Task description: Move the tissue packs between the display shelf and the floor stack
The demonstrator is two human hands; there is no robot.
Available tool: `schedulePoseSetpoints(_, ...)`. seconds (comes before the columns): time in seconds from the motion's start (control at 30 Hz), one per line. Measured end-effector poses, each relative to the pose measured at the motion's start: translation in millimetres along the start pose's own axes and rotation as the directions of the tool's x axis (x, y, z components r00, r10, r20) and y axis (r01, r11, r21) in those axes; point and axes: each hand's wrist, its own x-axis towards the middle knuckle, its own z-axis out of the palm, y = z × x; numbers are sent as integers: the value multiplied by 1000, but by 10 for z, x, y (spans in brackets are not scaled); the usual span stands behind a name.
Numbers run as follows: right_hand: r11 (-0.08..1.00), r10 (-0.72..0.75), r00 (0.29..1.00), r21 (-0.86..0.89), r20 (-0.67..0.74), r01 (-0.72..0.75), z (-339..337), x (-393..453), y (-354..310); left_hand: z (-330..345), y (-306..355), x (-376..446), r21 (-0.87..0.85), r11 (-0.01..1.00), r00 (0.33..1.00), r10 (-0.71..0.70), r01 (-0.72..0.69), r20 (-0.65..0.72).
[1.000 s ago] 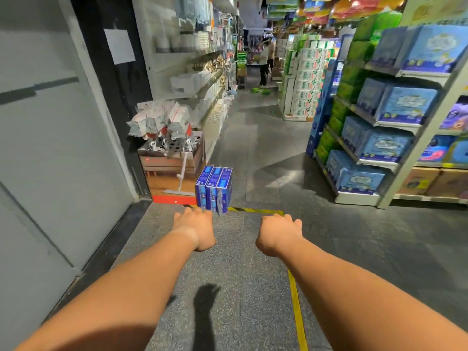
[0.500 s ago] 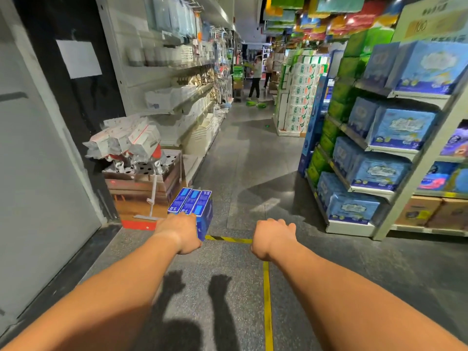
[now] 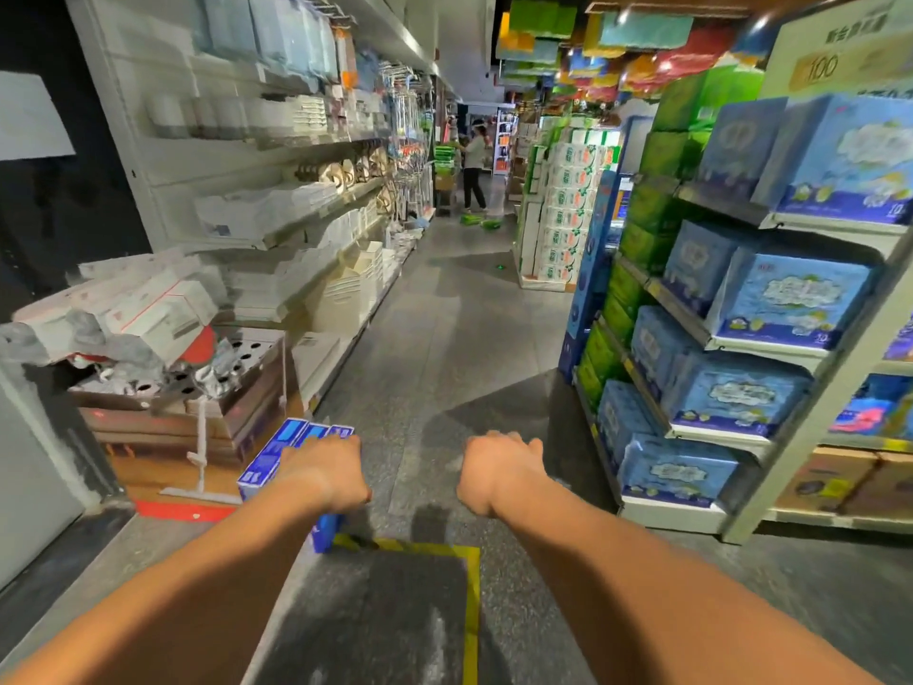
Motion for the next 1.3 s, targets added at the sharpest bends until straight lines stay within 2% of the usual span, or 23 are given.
schedulePoseSetpoints(0.13, 999, 28, 1000, 25, -1, -28, -259, 970, 478, -356, 432, 1026, 3, 1000, 1000, 20, -20, -3)
schedulePoseSetpoints(0.3, 999, -18, 1000, 44, 14, 17, -390, 2069, 981, -607, 854, 2028, 11, 998, 997, 68, -68, -28)
schedulePoseSetpoints(0.5, 986, -167, 985, -3, 52, 168, -357, 3538, 1151, -504, 922, 3240, 10, 999, 998, -50, 49, 40)
schedulePoseSetpoints(0.63, 927, -363, 931, -79, 51, 366, -448, 4571, 1106, -442, 861, 3874, -85, 961, 963, -259, 264, 72)
schedulePoseSetpoints(0.83, 780, -571, 800, -182, 183, 599, -594, 5818, 748, -213, 717, 4473, -189, 831, 850, -494, 523, 184)
schedulePoseSetpoints(0.93, 680, -684, 706, -189, 183, 708, -422, 6202, 430, -75, 529, 4602, -223, 734, 766, -604, 642, 218)
schedulePoseSetpoints(1.03, 584, -746, 619, -208, 246, 785, -220, 6540, 154, 116, 301, 4775, -235, 636, 678, -682, 735, 273)
schedulePoseSetpoints(1.2, 507, -768, 557, -231, 315, 830, -6, 7224, -272, 410, -44, 5222, -252, 512, 570, -730, 821, 377)
schedulePoseSetpoints(1.3, 501, -776, 543, -209, 322, 840, -11, 7692, -536, 487, -171, 5509, -242, 472, 530, -736, 848, 421)
